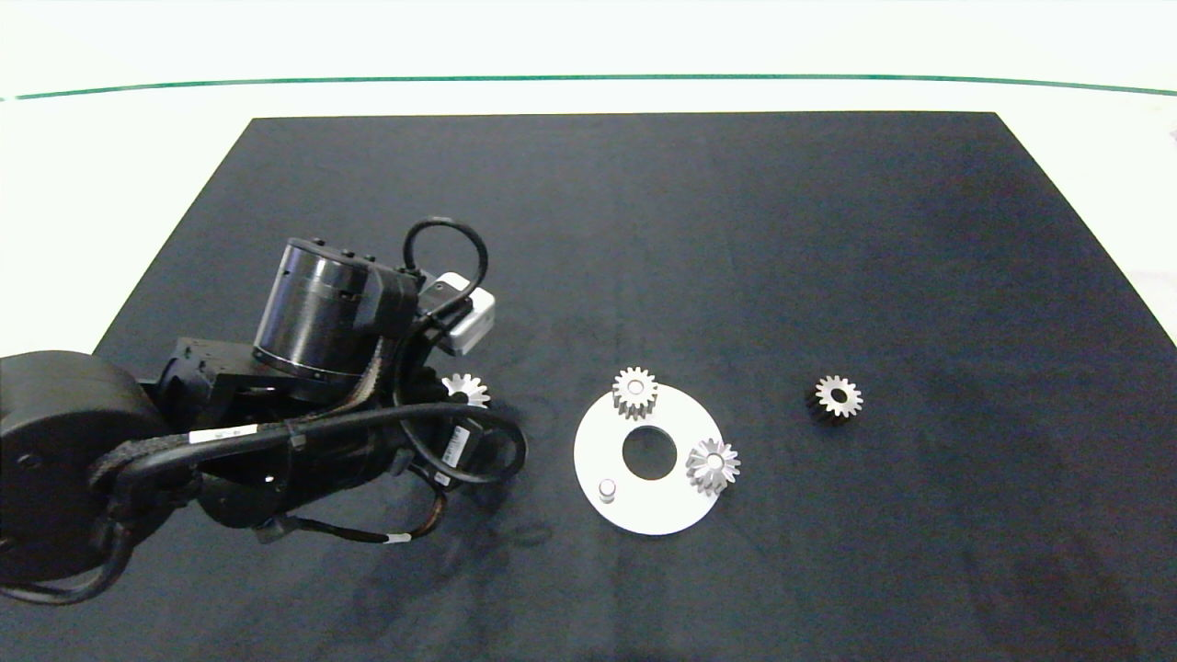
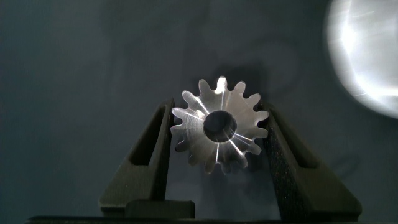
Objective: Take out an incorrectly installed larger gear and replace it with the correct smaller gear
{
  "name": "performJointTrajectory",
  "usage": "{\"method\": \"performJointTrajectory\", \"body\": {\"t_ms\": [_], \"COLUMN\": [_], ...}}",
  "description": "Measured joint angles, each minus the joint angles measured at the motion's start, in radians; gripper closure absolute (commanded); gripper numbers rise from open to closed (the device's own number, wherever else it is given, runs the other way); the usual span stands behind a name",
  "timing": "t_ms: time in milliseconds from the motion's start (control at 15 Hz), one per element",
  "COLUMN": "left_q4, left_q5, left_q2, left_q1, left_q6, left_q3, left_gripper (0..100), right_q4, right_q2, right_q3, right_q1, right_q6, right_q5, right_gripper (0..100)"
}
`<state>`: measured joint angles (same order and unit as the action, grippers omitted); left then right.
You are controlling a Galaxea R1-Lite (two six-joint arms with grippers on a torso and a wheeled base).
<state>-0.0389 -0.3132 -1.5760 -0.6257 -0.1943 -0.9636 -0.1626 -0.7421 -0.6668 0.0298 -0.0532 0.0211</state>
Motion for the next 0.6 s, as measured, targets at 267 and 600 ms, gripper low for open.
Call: {"method": "performJointTrajectory", "body": {"t_ms": [267, 600], "left_q4": [0.0, -0.002], "left_q5": [0.069, 0.107], "left_q2": [0.054, 0.072], "left_q1": [0.106, 0.149], "left_q6": [-0.001, 0.003], "left_q3": [0.056, 0.095], "left_gripper": [75, 75], "right_q4": [-0.001, -0.002], "right_q2": [0.002, 0.004], "right_q3": [0.001, 0.003], "right_q1": [-0.001, -0.001], "right_q6": [0.0, 0.0], "right_q5": [0.0, 0.0], "right_gripper": [0, 0]}}
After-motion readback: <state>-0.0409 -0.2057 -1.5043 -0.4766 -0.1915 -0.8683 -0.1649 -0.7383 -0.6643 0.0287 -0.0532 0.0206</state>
